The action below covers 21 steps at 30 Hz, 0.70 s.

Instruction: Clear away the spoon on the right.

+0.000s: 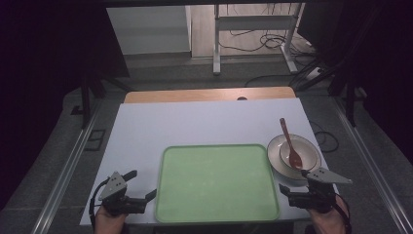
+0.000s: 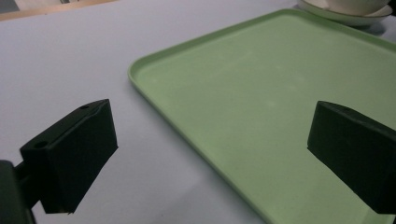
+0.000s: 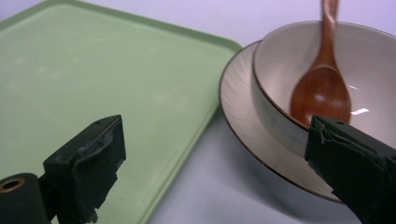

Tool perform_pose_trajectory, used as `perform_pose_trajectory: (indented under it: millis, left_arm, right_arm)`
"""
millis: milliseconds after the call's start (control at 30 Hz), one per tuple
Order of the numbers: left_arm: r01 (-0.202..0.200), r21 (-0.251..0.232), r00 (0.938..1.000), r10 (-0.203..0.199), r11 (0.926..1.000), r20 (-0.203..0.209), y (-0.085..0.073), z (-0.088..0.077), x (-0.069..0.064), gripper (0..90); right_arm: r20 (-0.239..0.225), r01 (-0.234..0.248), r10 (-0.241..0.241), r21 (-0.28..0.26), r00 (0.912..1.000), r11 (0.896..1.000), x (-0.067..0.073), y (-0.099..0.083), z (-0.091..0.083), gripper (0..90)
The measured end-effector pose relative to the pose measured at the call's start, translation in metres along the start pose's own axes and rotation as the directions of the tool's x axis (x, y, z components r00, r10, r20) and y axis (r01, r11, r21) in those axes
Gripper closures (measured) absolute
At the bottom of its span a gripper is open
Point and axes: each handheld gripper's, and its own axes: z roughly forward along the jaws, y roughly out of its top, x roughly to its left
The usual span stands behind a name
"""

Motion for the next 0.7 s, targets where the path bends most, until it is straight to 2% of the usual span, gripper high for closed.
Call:
perform_pose_trajectory:
  millis: [100,233,700]
  left_arm:
    - [0.001,-0.009,1.0,-0.001,1.0,0.01,0.0001,-0.0003,-0.0005,1.8]
    - [0.001,-0.006,0.9999,-0.001,1.0,0.012,0.0001,-0.0002,-0.0007,1.8]
    - [0.017,-0.005,0.9999,-0.017,0.9998,0.002,0.0001,-0.0011,0.0004,0.6]
  right_arm:
    - [-0.011,0.018,-0.018,-0.002,0.9998,1.0,0.0008,0.0015,0.0042,0.4]
    - [-0.001,0.058,-0.058,0.002,0.9983,0.998,0.0027,0.0005,0.0068,0.0]
    - [-0.004,0.063,-0.063,-0.008,0.998,0.998,0.0038,0.002,0.007,0.0]
